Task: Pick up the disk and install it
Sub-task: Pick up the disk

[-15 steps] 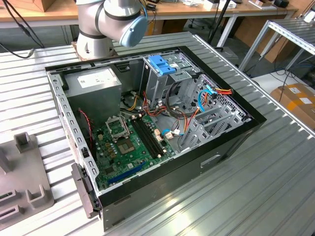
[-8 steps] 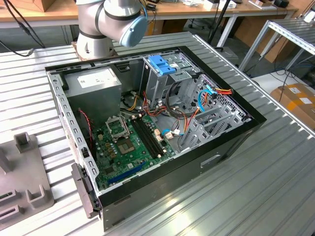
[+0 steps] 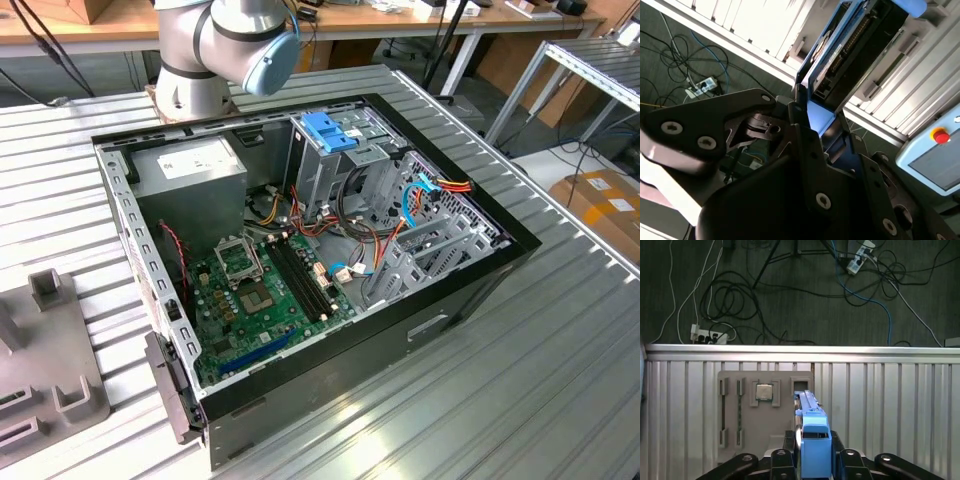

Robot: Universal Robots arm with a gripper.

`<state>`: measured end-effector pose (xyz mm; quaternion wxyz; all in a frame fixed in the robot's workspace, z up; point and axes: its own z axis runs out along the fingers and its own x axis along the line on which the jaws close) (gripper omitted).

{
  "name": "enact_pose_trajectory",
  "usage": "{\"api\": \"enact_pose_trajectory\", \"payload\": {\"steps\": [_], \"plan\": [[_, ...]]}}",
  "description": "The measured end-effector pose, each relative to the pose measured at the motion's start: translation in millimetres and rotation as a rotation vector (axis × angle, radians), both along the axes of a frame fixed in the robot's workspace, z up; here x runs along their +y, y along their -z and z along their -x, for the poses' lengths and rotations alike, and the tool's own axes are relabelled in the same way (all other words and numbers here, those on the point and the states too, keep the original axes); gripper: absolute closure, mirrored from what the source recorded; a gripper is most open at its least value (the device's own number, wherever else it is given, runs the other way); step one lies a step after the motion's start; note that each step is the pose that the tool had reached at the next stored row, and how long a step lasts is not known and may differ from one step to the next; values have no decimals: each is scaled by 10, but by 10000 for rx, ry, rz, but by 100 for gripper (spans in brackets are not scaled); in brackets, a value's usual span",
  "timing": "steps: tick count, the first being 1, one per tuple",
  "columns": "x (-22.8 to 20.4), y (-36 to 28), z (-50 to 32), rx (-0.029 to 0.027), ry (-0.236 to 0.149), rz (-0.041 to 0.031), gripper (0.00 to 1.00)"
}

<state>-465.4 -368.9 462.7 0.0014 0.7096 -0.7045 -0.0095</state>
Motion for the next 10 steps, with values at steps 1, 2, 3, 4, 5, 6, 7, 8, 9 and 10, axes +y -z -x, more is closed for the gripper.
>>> {"api": "enact_pose_trajectory", "payload": {"steps": [1,2,3,4,5,6,7,8,9,10], "plan": [[0,-19,0,-1,0,0,64],[0,-35,0,-1,0,0,64],[0,-49,0,-1,0,0,64],[0,-61,0,-1,0,0,64],[0,-74,0,-1,0,0,64],[0,-84,0,-1,0,-1,64],[0,-108,0,-1,0,0,64],[0,-140,0,-1,0,-1,64],[0,-187,0,-1,0,0,64],[0,-207,0,-1,0,-1,64]]}}
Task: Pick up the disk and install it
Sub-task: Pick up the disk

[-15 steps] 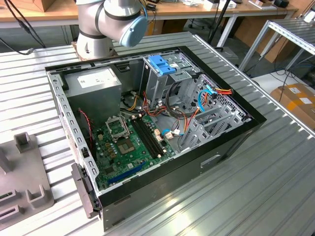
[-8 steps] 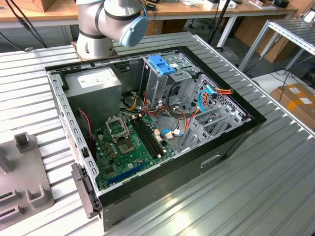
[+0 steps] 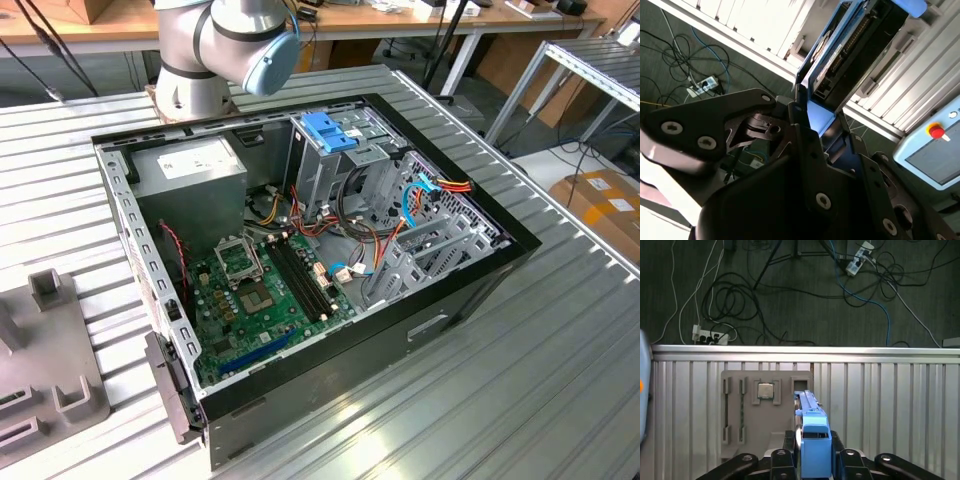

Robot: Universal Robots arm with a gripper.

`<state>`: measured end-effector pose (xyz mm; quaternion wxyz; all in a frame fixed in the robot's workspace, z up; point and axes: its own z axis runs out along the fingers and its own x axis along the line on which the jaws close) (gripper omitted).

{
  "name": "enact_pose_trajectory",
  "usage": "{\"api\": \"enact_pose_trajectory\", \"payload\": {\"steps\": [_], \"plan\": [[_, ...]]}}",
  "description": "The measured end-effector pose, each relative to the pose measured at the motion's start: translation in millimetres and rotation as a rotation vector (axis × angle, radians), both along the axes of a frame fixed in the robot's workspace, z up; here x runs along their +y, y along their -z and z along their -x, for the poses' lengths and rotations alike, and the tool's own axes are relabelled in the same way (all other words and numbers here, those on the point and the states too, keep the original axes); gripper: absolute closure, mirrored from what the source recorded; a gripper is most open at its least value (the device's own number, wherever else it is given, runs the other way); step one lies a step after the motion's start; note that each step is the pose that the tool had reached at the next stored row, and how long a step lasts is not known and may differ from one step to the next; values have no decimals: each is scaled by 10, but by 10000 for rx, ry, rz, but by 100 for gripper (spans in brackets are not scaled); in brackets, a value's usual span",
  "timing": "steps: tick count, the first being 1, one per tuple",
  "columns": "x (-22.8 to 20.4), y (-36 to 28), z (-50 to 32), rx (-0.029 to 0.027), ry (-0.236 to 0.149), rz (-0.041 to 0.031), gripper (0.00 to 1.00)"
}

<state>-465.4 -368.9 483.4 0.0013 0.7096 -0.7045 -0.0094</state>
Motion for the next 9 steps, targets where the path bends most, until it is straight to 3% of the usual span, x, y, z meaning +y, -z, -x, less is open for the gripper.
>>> {"api": "enact_pose_trajectory", "payload": {"steps": [4,9], "plan": [[0,-141,0,0,0,0,64],[0,-150,0,1,0,0,64]]}}
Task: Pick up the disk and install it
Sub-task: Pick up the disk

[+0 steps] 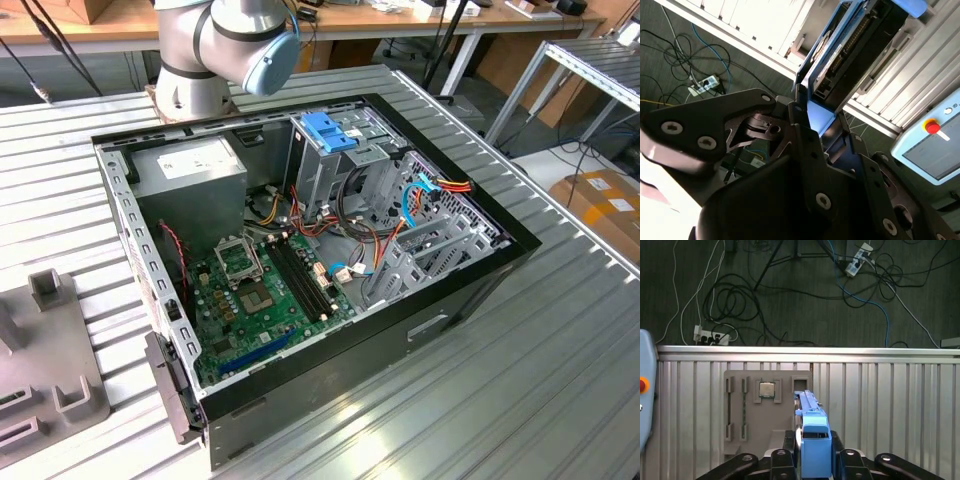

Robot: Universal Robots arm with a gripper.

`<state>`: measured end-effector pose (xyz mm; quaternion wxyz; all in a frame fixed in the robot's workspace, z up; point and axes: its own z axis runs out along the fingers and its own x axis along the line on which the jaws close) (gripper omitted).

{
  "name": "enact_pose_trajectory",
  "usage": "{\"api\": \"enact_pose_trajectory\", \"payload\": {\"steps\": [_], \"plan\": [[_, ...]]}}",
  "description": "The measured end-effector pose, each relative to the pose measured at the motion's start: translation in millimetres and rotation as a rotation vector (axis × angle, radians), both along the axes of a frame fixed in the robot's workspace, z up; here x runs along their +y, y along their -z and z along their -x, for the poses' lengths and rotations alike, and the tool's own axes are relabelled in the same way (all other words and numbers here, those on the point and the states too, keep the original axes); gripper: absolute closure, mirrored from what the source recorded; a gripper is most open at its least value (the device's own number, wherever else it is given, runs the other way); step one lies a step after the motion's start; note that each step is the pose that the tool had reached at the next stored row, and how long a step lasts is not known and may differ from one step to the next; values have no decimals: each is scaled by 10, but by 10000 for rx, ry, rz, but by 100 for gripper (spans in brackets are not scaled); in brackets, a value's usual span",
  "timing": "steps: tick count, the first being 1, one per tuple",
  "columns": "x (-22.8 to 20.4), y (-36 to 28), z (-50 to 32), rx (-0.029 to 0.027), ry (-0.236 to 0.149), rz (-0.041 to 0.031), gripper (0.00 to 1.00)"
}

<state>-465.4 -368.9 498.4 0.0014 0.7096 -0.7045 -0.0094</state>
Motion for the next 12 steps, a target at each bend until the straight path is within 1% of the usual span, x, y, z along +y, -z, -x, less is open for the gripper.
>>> {"api": "enact_pose_trajectory", "payload": {"steps": [8,12], "plan": [[0,-9,0,2,0,1,64],[0,-46,0,0,0,0,64]]}}
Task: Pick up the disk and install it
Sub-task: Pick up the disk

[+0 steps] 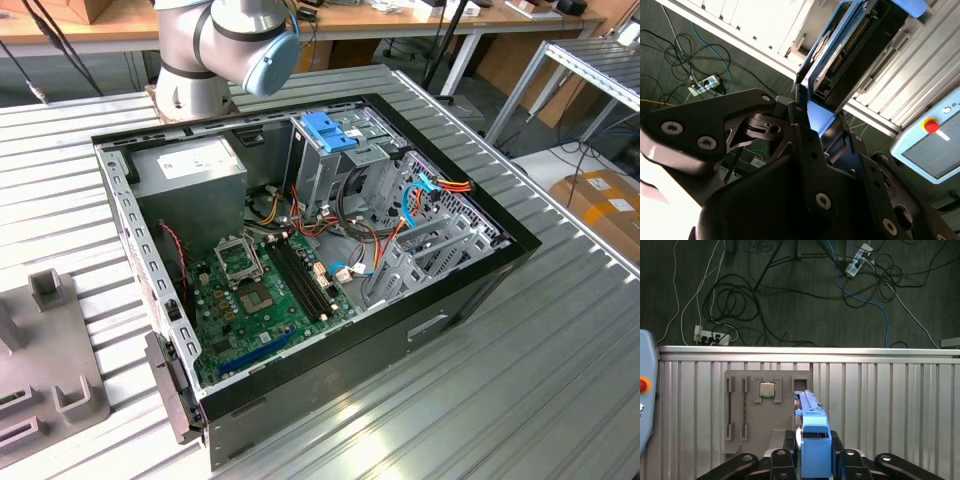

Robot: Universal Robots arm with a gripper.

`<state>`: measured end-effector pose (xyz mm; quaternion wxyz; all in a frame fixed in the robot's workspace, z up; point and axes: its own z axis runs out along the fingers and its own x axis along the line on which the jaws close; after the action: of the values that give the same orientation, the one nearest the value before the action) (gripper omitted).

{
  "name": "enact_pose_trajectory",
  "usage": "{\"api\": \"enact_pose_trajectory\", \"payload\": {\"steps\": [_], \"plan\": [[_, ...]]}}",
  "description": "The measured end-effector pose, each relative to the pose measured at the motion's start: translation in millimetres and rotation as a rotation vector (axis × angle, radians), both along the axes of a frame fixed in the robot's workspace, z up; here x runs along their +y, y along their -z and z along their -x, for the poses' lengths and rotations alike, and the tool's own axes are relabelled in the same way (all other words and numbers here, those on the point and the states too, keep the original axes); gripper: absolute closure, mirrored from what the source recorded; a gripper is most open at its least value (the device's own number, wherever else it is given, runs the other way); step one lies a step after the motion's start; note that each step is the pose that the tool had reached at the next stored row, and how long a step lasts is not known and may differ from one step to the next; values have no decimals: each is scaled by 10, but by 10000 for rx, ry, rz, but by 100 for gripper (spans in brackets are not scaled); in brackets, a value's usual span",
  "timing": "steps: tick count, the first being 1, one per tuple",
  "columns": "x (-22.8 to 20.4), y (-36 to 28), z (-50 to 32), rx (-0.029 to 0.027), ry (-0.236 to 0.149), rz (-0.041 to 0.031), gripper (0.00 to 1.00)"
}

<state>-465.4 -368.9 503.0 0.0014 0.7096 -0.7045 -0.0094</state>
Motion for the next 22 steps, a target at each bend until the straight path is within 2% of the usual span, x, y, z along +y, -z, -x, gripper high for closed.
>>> {"api": "enact_pose_trajectory", "payload": {"steps": [5,13,22], "plan": [[0,-30,0,-1,0,0,64],[0,-34,0,-1,0,-1,64],[0,-34,-96,-1,0,-1,64]]}}
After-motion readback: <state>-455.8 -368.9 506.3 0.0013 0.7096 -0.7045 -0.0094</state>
